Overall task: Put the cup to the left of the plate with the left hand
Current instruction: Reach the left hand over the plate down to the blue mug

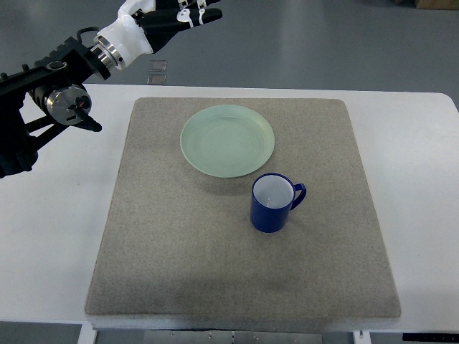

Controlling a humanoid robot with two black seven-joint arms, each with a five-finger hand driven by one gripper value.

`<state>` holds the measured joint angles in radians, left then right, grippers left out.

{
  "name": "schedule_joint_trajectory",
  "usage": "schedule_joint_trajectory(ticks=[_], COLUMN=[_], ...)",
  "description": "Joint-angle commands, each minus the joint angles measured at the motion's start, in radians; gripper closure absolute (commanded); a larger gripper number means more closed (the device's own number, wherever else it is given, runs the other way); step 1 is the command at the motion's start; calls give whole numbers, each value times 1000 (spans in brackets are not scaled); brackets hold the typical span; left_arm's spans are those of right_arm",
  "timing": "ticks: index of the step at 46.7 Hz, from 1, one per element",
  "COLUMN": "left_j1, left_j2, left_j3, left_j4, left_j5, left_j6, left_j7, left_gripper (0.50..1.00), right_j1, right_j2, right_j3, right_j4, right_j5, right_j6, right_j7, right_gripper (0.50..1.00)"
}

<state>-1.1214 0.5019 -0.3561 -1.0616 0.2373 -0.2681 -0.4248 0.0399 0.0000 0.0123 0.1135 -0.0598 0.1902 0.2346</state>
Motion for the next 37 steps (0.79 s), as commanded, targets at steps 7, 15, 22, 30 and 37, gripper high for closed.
schedule_joint_trajectory(ticks=[7, 15, 22, 30, 37], left_j1=[6, 11, 52, 92, 141], left_j2=[10, 9, 6, -5, -17], left_j3=[68, 143, 164, 163, 155], left_j4=[-1, 0, 2, 0, 2], left_j5=[94, 94, 96, 143, 214], left_j6=[-158, -192, -192, -197, -195], left_j7=[0, 0, -2, -3, -12], left_gripper=[506, 506, 506, 506, 506], right_j1=[0, 0, 0, 0, 0], right_j2=[0, 0, 0, 0, 0], right_j3=[0, 0, 0, 0, 0], right_j4=[0, 0, 0, 0, 0], right_j5=[0, 0, 0, 0, 0], right_j6=[0, 0, 0, 0, 0], right_j7=[0, 0, 0, 0, 0], right_gripper=[568, 568, 568, 568, 568])
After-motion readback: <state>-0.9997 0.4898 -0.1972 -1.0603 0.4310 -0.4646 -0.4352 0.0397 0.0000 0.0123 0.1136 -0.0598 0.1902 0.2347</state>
